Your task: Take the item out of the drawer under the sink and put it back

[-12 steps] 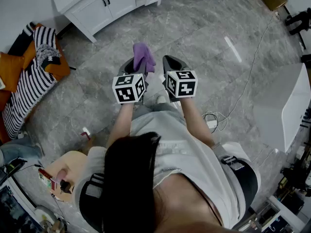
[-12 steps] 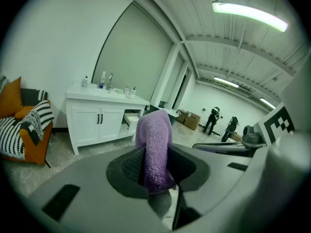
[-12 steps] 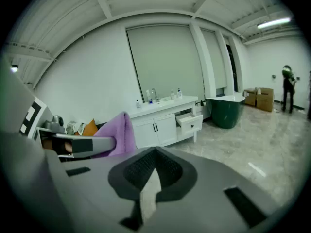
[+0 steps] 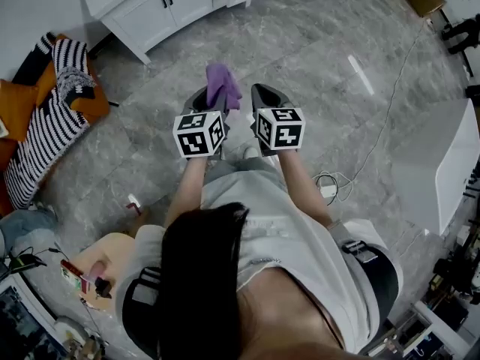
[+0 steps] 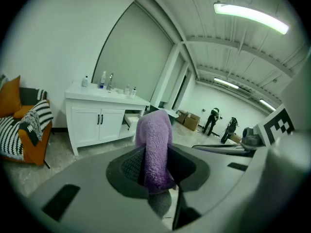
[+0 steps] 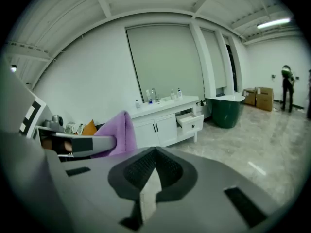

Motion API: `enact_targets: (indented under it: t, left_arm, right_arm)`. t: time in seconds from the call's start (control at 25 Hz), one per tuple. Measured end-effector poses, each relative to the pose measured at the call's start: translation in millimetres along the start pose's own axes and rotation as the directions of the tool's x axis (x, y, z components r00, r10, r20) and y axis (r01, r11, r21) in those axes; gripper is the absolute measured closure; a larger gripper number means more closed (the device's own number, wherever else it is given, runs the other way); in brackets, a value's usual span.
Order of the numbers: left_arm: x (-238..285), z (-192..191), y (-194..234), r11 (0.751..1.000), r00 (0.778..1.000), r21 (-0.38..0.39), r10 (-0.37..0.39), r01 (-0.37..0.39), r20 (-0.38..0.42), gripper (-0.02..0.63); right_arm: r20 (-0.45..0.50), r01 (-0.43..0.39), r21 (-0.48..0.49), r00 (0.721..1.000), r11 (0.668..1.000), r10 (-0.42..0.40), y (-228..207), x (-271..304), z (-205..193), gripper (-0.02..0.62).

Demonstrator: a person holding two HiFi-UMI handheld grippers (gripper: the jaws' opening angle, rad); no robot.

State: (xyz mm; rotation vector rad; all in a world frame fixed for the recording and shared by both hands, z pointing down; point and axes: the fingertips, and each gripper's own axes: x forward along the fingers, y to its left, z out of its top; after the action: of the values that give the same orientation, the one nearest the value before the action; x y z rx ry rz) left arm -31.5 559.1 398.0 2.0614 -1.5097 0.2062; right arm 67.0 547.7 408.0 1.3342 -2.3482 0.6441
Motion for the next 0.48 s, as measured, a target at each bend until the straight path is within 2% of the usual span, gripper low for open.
enact_targets:
  t: [0.48]
  left_arm:
    - [1.1,16.1,33.1,0.999,0.999,0.017,-0.035,0.035,0.008,0.509]
  right_arm:
    - [0.032,0.063,0.061,0.997,0.996,-0.065,10.5,21.4,4.6,0.58]
